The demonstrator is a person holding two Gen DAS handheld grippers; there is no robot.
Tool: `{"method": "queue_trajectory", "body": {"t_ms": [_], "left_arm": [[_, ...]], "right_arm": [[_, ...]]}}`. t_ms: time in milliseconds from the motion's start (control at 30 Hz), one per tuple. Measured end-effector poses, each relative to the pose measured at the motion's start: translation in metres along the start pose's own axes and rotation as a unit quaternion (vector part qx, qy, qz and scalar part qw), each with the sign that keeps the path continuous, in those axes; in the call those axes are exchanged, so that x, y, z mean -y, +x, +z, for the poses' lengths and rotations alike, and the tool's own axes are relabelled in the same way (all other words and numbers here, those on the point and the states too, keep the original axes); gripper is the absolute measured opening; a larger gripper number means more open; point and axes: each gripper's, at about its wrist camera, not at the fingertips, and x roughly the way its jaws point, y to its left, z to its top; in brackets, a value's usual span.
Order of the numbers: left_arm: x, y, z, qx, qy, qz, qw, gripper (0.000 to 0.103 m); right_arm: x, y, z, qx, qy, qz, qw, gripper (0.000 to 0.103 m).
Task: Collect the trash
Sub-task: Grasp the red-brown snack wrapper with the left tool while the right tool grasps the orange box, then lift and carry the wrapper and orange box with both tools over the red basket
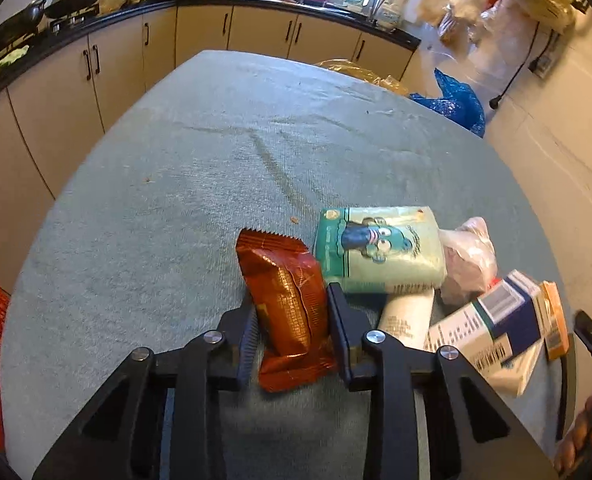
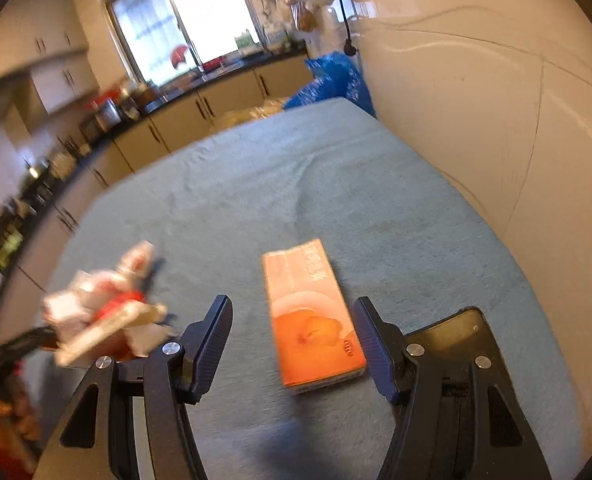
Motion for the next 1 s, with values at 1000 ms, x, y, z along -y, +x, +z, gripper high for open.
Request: {"method": "queue_trajectory", "body": {"t_ms": [1000], "left_arm": [[0.007,-0.065,-0.079,0.086,0.058,-0.030,0.9941,0.030]], "right_arm": [[-0.083,-0.038,-0.066,0.097,-0.094,0.033,0.990,0.051]]}}
